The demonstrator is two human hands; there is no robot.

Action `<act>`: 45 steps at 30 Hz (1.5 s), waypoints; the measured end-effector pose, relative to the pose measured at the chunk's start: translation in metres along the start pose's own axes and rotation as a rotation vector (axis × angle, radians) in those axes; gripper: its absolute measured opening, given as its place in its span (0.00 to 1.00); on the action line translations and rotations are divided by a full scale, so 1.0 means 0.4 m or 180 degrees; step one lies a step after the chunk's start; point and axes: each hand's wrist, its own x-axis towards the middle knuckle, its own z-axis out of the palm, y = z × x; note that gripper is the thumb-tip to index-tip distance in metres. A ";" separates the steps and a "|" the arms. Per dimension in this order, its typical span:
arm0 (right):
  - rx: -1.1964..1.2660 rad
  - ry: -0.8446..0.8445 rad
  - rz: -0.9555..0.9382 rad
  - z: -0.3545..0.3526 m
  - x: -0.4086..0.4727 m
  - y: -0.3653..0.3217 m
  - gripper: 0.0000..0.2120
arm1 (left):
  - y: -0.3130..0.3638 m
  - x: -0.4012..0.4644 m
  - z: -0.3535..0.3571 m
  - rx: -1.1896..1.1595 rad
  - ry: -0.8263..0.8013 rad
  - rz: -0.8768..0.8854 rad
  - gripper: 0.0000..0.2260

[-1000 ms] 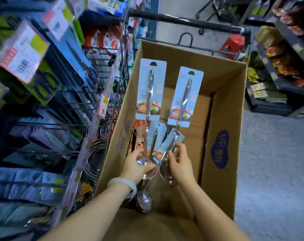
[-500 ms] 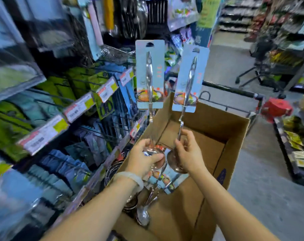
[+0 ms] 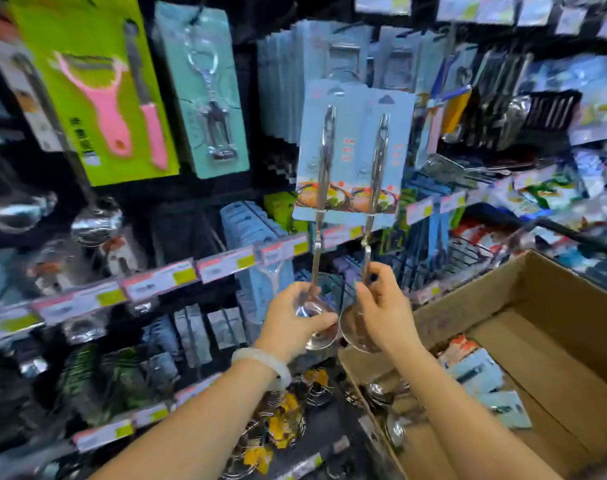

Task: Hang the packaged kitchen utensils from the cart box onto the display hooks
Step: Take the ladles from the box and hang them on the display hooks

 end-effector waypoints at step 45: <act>0.0864 -0.3457 -0.1966 1.850 -1.246 -1.724 0.12 | -0.325 -1.538 -2.291 -0.0083 0.4126 -0.0632 0.15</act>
